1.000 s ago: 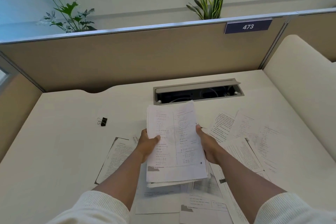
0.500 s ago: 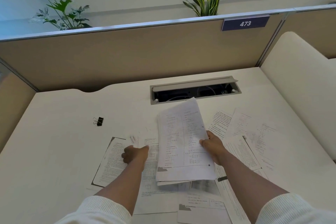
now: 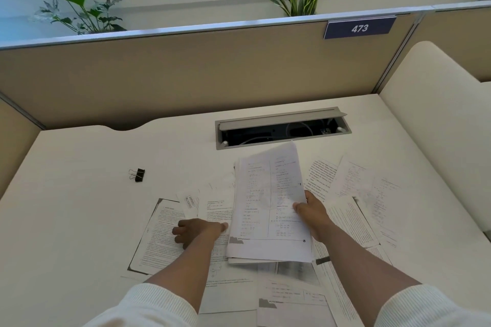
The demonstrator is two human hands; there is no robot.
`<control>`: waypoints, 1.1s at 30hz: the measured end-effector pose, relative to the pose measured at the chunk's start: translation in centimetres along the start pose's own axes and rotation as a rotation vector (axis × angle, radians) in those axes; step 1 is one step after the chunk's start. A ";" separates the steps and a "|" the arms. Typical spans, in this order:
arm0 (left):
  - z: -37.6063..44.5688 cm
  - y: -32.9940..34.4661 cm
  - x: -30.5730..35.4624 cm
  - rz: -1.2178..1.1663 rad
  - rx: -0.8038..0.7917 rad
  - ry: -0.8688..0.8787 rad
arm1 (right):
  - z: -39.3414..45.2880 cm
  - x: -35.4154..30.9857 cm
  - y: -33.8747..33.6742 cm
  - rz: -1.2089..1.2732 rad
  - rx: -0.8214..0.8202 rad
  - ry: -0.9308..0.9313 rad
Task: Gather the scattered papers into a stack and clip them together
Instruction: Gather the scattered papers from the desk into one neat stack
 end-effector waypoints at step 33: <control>4.6 -15.0 5.7 -0.433 0.251 0.370 | 0.0 0.2 0.4 -0.077 0.011 -0.028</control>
Point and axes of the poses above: each hand's wrist, its own z-axis towards the middle knuckle, its own y-axis out of the palm, x = y × z, the point moved 8 cm from there along z, towards the middle knuckle, and after that the axes turned 1 degree about -z, right-handed, at the moved point
